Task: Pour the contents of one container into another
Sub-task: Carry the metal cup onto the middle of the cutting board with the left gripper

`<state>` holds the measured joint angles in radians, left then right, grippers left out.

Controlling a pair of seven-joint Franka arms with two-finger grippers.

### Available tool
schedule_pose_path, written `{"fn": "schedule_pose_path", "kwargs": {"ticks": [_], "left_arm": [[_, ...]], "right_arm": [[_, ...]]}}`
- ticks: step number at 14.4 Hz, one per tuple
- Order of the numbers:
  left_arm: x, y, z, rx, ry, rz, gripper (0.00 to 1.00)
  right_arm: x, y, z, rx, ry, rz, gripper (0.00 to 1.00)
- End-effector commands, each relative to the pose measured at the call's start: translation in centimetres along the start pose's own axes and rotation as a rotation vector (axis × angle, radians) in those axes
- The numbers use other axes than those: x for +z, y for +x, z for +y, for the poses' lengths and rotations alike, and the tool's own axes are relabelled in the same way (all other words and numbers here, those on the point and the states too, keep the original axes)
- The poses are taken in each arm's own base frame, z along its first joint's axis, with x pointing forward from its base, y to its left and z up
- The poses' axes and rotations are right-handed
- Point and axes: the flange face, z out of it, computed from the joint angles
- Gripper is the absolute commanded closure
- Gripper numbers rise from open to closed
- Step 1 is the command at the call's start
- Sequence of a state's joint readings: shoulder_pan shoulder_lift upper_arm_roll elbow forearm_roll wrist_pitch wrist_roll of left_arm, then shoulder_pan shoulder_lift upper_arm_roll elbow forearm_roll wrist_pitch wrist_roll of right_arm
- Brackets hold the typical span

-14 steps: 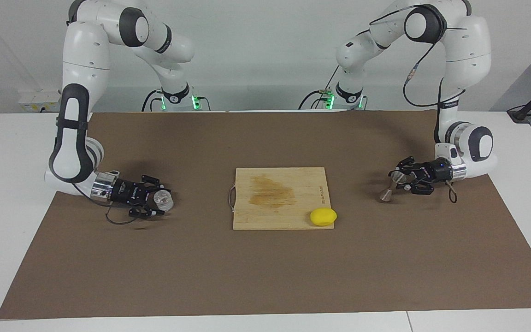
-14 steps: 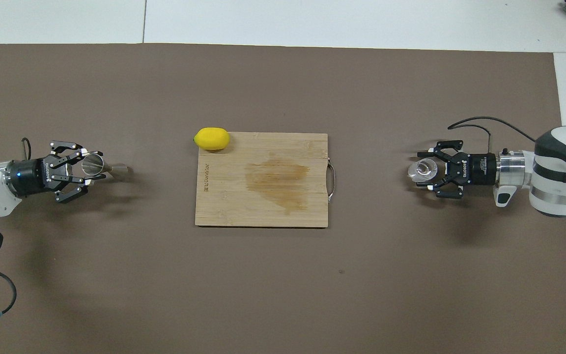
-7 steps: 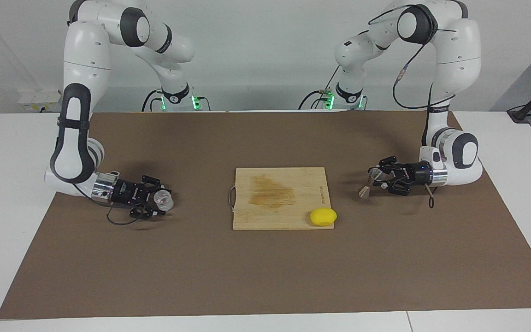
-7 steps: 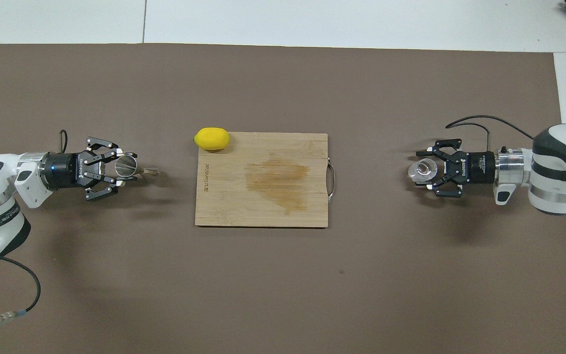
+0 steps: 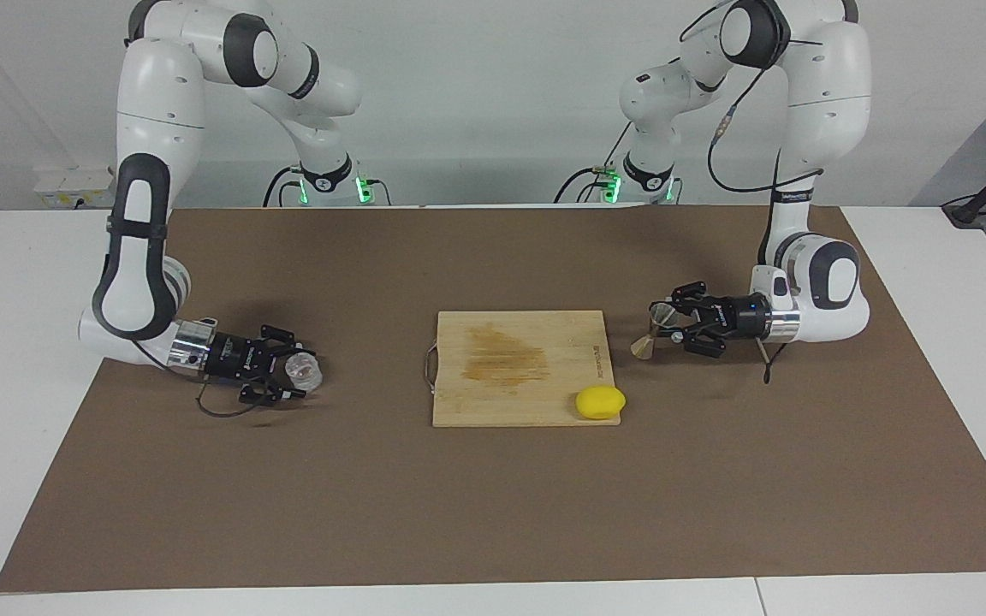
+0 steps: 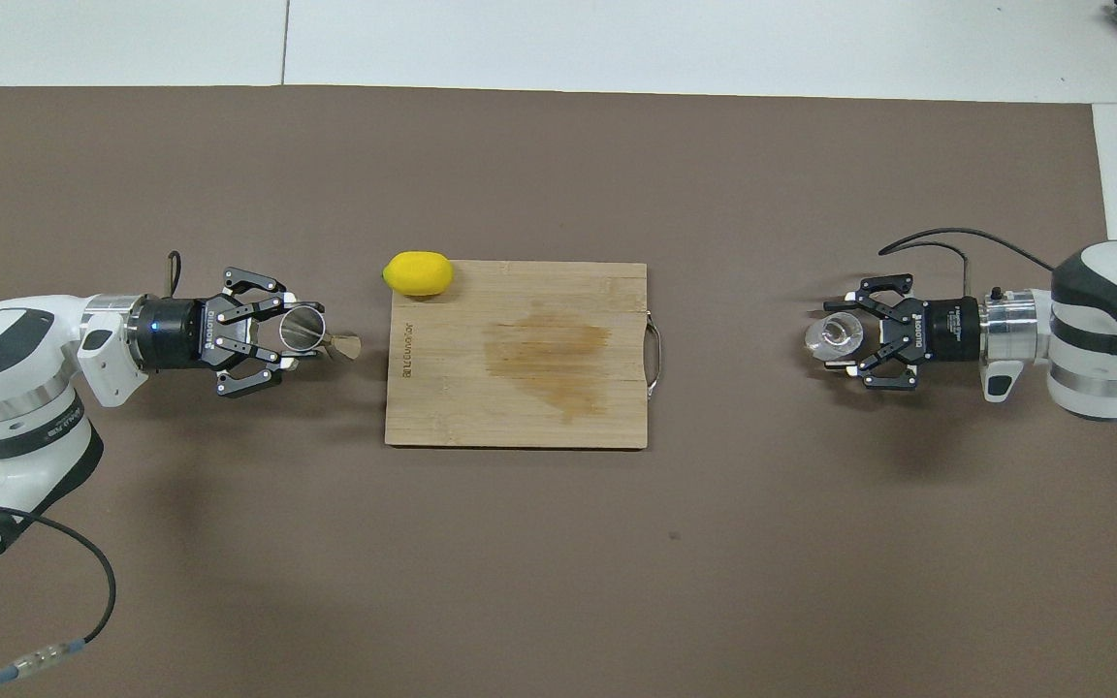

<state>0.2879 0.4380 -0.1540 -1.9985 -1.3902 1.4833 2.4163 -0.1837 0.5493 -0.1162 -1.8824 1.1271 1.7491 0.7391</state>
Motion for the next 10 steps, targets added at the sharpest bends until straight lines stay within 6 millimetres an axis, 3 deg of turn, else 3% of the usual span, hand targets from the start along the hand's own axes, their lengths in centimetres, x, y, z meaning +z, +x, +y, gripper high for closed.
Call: {"fn": "schedule_pose_path", "kwargs": {"ticks": [1,5,7,10], "left_arm": [[3.9,1.6,1.5,-0.014,0.057,-0.028,0.90],[9.7,0.9,1.9,-0.041,0.083,-0.022,0.90],[12.5,0.7,2.1,-0.049,0.097,-0.015,0.90],[16.4,0.3,2.2,-0.061,0.142,-0.022,0.89]], "right_arm": [[-0.2,0.3,-0.4,-0.029,-0.005,0.026,0.20],[-0.2,0.5,-0.4,-0.024,-0.004,0.035,0.21],[-0.2,0.5,-0.4,-0.022,-0.002,0.038,0.35],[-0.2,0.5,-0.4,-0.018,0.000,0.040,0.38]]}}
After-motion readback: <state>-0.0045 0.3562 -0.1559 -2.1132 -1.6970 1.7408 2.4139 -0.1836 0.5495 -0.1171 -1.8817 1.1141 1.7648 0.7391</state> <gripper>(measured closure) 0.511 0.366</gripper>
